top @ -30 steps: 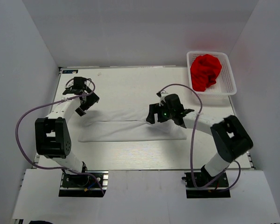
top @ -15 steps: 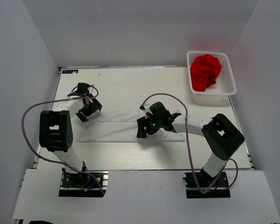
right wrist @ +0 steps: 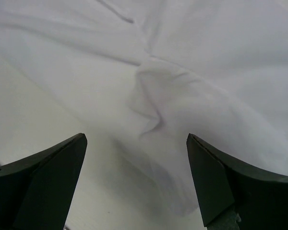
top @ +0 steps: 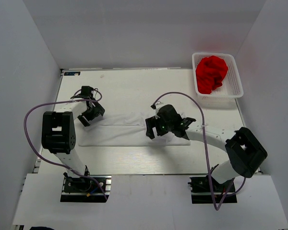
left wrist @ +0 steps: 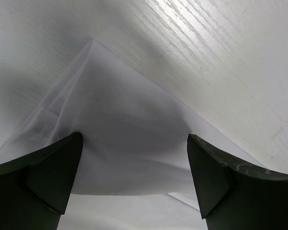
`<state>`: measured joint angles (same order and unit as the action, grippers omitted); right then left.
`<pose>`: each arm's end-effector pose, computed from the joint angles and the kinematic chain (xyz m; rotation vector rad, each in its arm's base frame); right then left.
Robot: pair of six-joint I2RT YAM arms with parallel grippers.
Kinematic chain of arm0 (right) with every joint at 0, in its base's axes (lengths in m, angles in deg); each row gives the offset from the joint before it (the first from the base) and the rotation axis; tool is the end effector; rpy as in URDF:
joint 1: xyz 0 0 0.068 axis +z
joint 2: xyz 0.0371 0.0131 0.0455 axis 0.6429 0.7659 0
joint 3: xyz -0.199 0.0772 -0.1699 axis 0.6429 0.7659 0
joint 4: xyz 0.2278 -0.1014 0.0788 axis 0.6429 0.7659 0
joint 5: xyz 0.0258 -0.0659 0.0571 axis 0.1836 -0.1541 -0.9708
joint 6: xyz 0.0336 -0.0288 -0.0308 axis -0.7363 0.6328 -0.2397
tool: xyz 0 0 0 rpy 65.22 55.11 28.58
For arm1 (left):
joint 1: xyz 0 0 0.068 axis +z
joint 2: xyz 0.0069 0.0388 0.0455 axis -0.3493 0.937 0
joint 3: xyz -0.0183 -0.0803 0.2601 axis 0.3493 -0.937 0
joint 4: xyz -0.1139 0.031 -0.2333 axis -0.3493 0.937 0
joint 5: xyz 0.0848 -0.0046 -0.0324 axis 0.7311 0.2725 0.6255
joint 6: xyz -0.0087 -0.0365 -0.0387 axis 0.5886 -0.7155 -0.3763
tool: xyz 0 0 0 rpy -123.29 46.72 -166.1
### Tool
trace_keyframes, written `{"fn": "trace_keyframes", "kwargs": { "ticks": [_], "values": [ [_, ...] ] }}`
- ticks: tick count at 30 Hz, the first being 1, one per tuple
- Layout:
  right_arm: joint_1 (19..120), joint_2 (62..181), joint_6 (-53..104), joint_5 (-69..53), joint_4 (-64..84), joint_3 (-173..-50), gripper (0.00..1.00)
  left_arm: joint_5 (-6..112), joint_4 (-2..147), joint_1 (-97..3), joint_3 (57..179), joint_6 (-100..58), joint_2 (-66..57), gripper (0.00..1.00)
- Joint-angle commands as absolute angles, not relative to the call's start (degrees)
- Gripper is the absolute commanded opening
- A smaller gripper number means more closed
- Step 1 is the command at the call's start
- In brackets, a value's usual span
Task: Fold and stack the t-shirts
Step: Fold the other side of the tshirt into a rectangle
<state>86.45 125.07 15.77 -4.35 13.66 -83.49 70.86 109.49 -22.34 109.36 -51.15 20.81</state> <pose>0.2126 0.2268 0.2040 -0.6489 2.2853 0.6251 0.3342 -0.0051 0.1671 -0.9877 2.6106 0.0573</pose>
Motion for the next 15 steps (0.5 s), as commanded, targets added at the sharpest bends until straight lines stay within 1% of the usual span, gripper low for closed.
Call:
{"fn": "trace_keyframes", "kwargs": {
  "ticks": [1, 4, 5, 6, 9, 13, 15],
  "values": [
    [85.54, 124.86, 14.78, 4.72, 12.51, -84.92, 0.90, 72.86, 110.25, -22.47, 110.76, -51.43, 19.27, 1.00],
    [85.80, 129.34, 14.25, 1.74, 10.06, -86.24, 0.90, 72.86, 109.73, -22.47, 110.23, -51.43, 18.65, 1.00],
    [85.98, 131.01, 14.16, -3.23, 7.87, -86.76, 0.90, 72.86, 110.25, -22.47, 110.23, -51.43, 18.65, 1.00],
    [86.33, 132.94, 14.16, -5.29, 4.28, -87.12, 0.90, 72.86, 110.25, -22.47, 110.75, -51.43, 18.65, 1.00],
    [87.38, 136.81, 14.42, -13.19, 0.04, -89.13, 0.90, 72.86, 110.25, -22.47, 110.76, -51.43, 18.13, 1.00],
    [89.84, 137.36, 15.47, -14.71, 0.47, -91.17, 0.90, 73.38, 110.25, -21.94, 110.76, -51.95, 18.13, 1.00],
    [90.99, 136.30, 15.04, -11.49, 0.90, -90.55, 0.90, 73.38, 109.73, -21.94, 110.76, -51.96, 18.13, 1.00]
  ]
}}
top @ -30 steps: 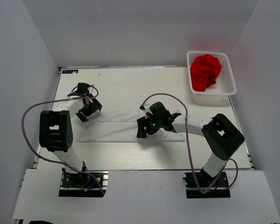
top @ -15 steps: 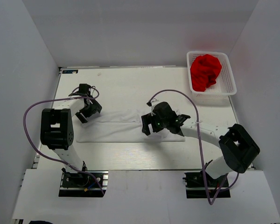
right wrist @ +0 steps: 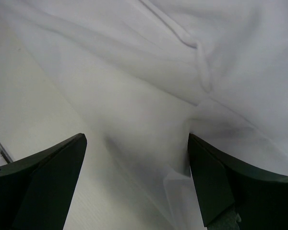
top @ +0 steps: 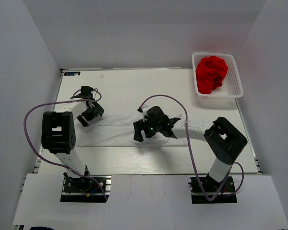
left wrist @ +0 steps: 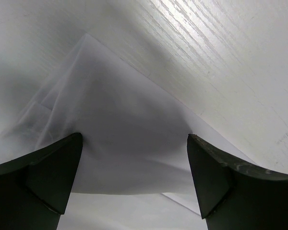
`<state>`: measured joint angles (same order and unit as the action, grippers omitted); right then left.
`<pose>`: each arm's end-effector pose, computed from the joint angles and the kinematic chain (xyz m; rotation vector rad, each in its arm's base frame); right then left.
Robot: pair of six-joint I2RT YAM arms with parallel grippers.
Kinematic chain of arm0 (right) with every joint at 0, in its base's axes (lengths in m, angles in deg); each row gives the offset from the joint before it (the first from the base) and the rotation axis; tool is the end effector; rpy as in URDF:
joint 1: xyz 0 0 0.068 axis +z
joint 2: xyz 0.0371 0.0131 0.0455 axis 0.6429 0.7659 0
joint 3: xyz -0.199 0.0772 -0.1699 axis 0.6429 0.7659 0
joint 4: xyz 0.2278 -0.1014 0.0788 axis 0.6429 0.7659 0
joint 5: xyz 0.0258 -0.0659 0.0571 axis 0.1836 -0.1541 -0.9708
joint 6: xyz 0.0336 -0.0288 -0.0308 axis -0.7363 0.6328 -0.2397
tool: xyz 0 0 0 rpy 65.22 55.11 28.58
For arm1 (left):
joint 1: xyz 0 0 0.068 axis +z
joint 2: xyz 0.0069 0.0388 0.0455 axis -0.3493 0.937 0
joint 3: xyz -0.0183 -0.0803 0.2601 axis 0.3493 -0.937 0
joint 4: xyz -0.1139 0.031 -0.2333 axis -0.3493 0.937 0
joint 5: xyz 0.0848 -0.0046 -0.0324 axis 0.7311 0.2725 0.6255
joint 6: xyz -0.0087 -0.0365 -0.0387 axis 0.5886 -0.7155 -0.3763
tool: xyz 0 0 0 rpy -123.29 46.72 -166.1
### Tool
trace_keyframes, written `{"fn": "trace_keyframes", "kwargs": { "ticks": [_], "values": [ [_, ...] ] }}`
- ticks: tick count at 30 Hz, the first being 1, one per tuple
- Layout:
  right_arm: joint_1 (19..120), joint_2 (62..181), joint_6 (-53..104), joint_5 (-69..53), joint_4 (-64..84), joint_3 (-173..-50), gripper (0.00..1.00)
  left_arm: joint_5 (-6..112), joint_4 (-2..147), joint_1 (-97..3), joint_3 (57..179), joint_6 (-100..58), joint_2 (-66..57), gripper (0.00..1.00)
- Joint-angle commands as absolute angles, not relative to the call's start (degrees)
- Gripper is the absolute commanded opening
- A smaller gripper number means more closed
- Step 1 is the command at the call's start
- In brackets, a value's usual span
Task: Fold and stack the t-shirts
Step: Fold the other side of the tshirt into a rectangle
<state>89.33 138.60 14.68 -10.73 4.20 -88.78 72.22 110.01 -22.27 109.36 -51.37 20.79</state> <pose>0.2283 0.2751 0.1720 -0.7494 2.2716 0.7876 0.3333 -0.0038 0.1670 -0.9975 2.6053 0.0922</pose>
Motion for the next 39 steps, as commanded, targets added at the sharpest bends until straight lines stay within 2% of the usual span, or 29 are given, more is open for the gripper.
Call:
{"fn": "trace_keyframes", "kwargs": {
  "ticks": [1, 5, 12, 20, 27, 31, 39],
  "values": [
    [91.60, 135.86, 14.69, -10.41, 1.95, -90.20, 0.90, 73.38, 109.73, -21.94, 110.76, -51.96, 18.13, 1.00],
    [92.39, 134.63, 12.93, -4.70, 3.99, -88.97, 0.90, 72.68, 109.73, -22.47, 111.90, -51.96, 19.27, 1.00],
    [92.83, 136.47, 13.72, -9.44, 3.02, -89.67, 0.90, 73.21, 110.34, -22.47, 112.51, -51.96, 19.80, 1.00],
    [91.43, 126.81, 9.16, -0.92, 2.66, -79.84, 0.90, 69.96, 110.52, -22.99, 114.89, -50.37, 13.74, 1.00],
    [90.28, 123.11, 5.20, 1.73, 7.84, -74.12, 0.90, 67.32, 105.25, -23.52, 104.72, -50.90, 9.43, 1.00],
    [90.11, 122.06, 2.74, -0.03, 7.94, -69.91, 0.90, 69.16, 103.84, -23.52, 99.34, -51.60, 9.85, 1.00],
    [89.85, 118.37, 3.25, -1.09, 14.61, -68.83, 0.90, 77.94, 109.97, -22.20, 101.51, -55.64, 16.81, 1.00]
  ]
}}
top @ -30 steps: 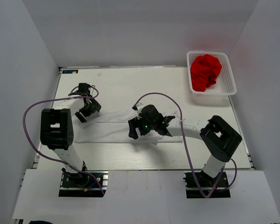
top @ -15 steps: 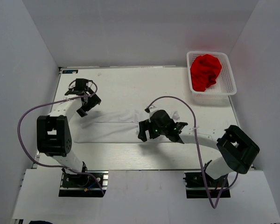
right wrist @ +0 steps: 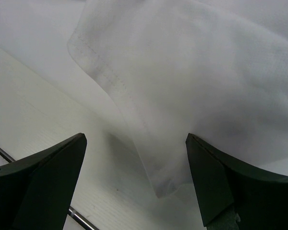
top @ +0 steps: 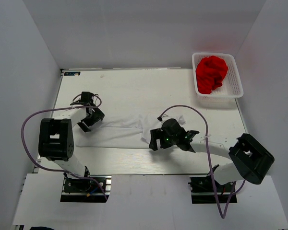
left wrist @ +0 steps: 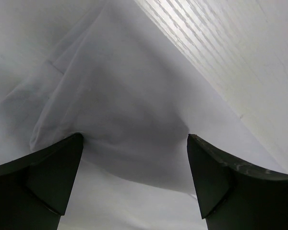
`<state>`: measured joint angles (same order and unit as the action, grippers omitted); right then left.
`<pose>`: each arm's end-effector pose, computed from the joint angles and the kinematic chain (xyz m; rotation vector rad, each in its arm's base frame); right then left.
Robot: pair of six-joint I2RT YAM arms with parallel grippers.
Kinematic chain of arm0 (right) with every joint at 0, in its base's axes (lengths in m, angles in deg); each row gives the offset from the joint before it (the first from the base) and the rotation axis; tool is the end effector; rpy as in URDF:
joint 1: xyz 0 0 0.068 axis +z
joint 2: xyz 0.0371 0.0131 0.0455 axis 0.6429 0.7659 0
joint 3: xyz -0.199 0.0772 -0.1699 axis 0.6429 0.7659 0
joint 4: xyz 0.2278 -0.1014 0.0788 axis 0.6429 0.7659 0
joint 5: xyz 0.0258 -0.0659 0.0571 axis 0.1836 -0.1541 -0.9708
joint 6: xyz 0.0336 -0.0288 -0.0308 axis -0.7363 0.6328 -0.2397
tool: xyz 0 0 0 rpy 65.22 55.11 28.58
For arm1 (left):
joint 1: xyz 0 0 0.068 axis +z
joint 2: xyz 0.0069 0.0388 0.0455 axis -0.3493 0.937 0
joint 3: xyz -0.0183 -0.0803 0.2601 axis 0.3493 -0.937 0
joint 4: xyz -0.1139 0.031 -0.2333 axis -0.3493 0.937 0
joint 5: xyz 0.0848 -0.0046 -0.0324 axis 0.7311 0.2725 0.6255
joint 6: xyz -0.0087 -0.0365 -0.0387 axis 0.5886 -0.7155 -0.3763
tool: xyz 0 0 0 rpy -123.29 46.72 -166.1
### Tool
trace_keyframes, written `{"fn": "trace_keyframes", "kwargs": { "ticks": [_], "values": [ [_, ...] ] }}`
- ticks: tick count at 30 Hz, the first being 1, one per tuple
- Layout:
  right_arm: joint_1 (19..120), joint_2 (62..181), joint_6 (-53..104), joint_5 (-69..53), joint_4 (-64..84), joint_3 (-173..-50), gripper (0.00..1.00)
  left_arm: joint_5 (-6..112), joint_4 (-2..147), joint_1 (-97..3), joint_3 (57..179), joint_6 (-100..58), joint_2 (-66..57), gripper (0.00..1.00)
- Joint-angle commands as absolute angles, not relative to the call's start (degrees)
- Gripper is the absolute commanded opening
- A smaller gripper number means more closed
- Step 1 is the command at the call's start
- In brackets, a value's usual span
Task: Fold and stack the t-shirts
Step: Fold the other side of the tshirt into a rectangle, then rotate the tshirt 90 degrees
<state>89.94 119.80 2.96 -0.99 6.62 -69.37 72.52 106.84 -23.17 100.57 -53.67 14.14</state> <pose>0.1713 0.2039 0.1638 -0.4400 2.3903 0.6760 0.3008 -0.0073 0.1632 -1.0255 2.5734 0.0743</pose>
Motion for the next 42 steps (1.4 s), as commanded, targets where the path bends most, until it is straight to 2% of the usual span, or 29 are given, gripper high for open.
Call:
{"fn": "trace_keyframes", "kwargs": {
  "ticks": [1, 5, 13, 18, 25, 30, 38, 42],
  "values": [
    [89.93, 117.67, 4.48, 3.00, 17.31, -70.84, 0.90, 77.95, 109.99, -22.20, 102.05, -55.65, 16.81, 1.00],
    [89.58, 117.40, 7.39, 8.38, 21.46, -79.53, 0.90, 76.81, 111.39, -22.20, 104.25, -55.65, 15.41, 1.00],
    [85.99, 121.97, -5.25, 22.73, 30.79, -84.84, 0.90, 74.27, 107.80, -23.61, 105.40, -54.77, 8.28, 1.00],
    [81.94, 125.46, -5.53, 15.72, 28.85, -83.34, 0.90, 69.34, 104.45, -26.06, 102.85, -54.77, 10.12, 1.00],
    [75.00, 136.54, -1.76, 13.50, 31.13, -88.78, 0.90, 78.56, 114.90, -28.62, 103.12, -56.53, 19.26, 1.00],
    [70.42, 143.23, 3.08, 14.03, 32.37, -95.72, 0.90, 79.28, 121.50, -34.58, 100.92, -60.64, 20.32, 1.00],
    [66.73, 161.94, 15.38, 13.86, 33.08, -120.59, 0.90, 69.52, 128.17, -48.29, 95.21, -68.21, 15.67, 1.00],
    [66.11, 167.49, 23.88, 7.27, 28.78, -128.59, 0.90, 67.41, 129.94, -52.52, 94.67, -70.24, 9.19, 1.00]
  ]
}}
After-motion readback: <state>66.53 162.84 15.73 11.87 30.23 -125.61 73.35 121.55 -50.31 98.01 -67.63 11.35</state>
